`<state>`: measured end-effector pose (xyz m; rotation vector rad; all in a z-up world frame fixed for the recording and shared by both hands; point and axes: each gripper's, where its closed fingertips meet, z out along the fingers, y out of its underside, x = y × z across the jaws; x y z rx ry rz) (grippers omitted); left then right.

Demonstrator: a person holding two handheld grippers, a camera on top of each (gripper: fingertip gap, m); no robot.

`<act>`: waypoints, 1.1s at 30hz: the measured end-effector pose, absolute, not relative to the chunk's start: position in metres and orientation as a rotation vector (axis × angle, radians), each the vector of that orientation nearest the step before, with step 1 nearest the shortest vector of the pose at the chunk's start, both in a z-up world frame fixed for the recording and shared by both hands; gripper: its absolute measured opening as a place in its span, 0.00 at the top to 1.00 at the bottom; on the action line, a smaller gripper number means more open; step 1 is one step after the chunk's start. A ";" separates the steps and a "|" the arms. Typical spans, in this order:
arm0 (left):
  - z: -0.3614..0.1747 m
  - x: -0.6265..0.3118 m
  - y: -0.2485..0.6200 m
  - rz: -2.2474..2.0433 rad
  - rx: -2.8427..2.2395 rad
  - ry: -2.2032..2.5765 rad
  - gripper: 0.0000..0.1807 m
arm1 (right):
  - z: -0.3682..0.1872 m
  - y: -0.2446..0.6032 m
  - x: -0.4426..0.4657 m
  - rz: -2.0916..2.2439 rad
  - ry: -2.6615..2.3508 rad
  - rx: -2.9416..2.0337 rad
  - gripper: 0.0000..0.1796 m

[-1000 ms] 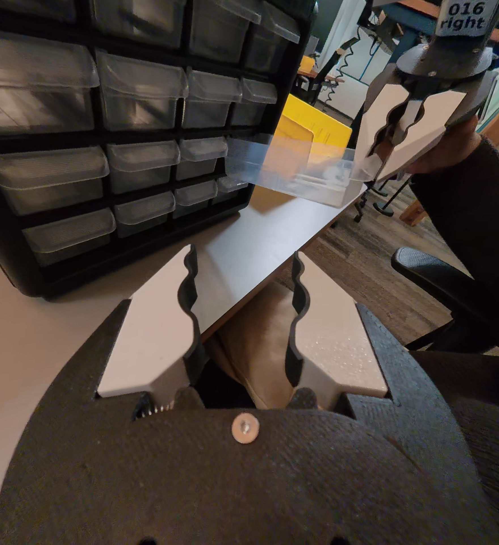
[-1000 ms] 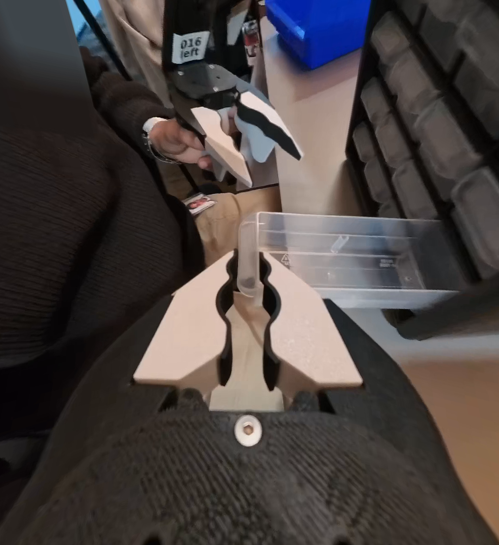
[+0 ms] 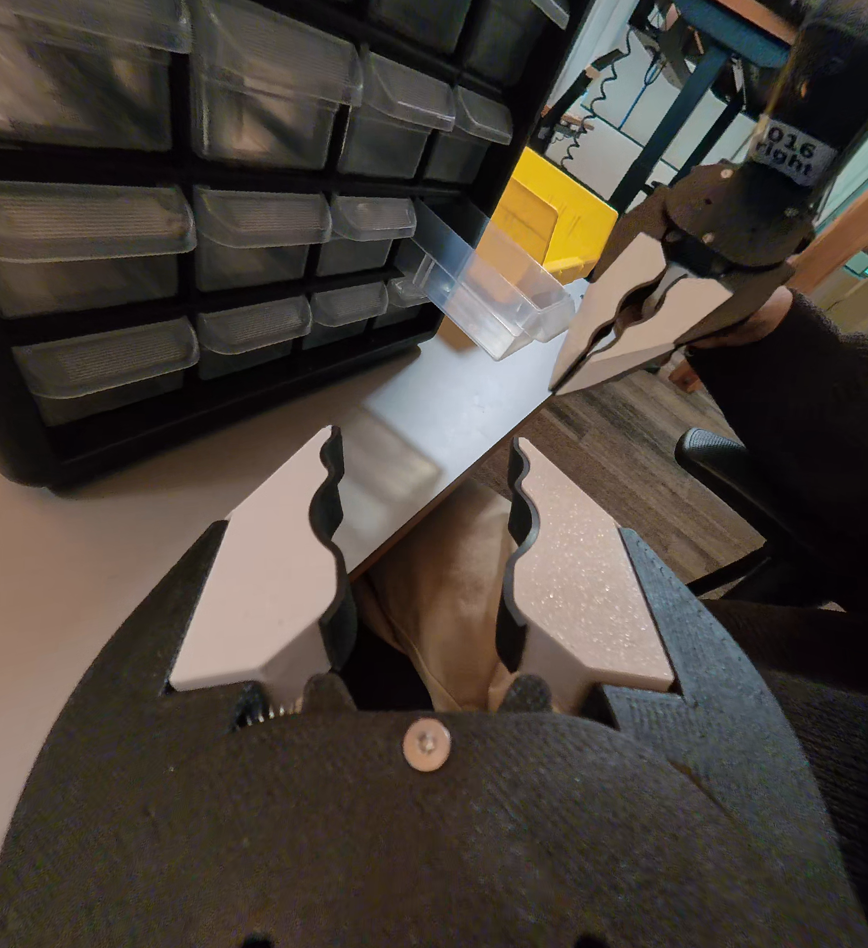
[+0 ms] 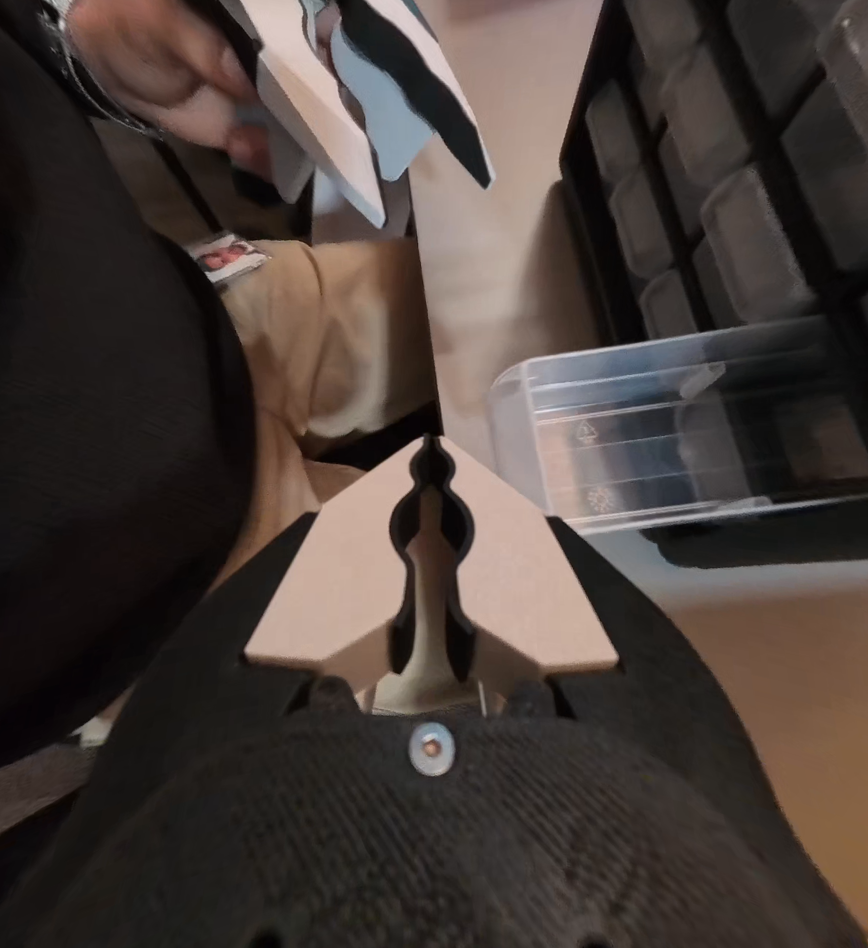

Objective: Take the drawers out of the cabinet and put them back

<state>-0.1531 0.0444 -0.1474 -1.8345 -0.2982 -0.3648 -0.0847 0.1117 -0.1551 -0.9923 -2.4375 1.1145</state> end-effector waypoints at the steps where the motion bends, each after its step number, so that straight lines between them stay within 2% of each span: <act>1: -0.148 -0.153 0.045 -0.369 -1.835 -0.300 0.66 | -0.156 0.111 -0.088 1.081 -2.427 -0.980 1.00; 7: -0.151 -0.152 0.047 -0.398 -1.843 -0.307 0.66 | -0.156 0.137 -0.119 0.848 -2.249 -1.010 1.00; 10: -0.152 -0.152 0.047 -0.403 -1.845 -0.309 0.66 | -0.151 0.151 -0.136 0.838 -2.100 -1.046 0.96; 14: -0.152 -0.153 0.047 -0.407 -1.844 -0.314 0.66 | -0.147 0.151 -0.152 0.968 -1.969 -1.138 0.74; 18: -0.152 -0.153 0.046 -0.409 -1.843 -0.316 0.66 | -0.149 0.155 -0.159 0.960 -1.909 -1.171 0.61; 21: -0.153 -0.153 0.047 -0.415 -1.845 -0.318 0.66 | -0.152 0.153 -0.160 0.960 -1.903 -1.167 0.58; 31: -0.153 -0.152 0.047 -0.414 -1.847 -0.316 0.66 | -0.153 0.150 -0.161 0.968 -1.893 -1.165 0.54; 32: -0.153 -0.153 0.047 -0.413 -1.848 -0.316 0.66 | -0.153 0.146 -0.158 0.984 -1.918 -1.151 0.57; 33: -0.153 -0.153 0.046 -0.412 -1.847 -0.317 0.66 | -0.152 0.137 -0.151 1.024 -1.986 -1.114 0.68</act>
